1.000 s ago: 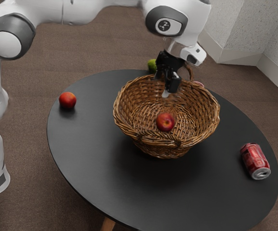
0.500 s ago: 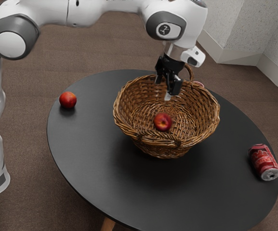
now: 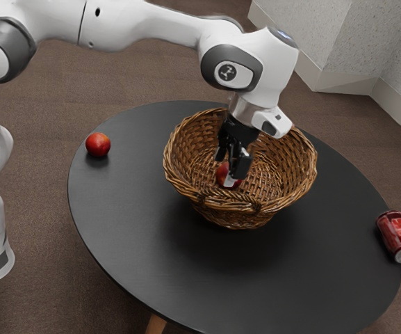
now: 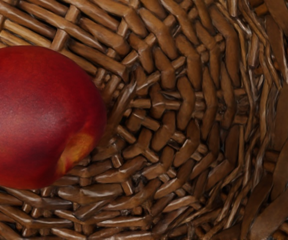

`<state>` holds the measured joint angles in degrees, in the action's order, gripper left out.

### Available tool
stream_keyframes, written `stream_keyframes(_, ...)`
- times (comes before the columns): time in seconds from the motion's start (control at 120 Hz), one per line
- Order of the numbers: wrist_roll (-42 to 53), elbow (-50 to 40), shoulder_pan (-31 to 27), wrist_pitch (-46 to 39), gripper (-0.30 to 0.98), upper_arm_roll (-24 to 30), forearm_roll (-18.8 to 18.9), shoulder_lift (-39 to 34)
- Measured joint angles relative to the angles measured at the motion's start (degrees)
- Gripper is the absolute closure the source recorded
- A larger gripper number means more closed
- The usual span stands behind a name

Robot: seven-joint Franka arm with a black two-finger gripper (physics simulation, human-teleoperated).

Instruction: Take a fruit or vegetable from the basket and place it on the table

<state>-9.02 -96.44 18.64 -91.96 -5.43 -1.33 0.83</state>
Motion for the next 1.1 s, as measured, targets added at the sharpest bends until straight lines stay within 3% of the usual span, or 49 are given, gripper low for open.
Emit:
stream_keyframes(0.342,-0.11,-0.21,0.05,-0.72,0.0,-0.5,0.03,0.1)
stream_keyframes(0.867,-0.17,-1.92,-9.5,-2.78,0.0,-0.55,-0.17,0.29)
stream_keyframes(1.1,-0.21,-1.93,-11.04,-3.2,0.0,-0.56,-0.24,0.34)
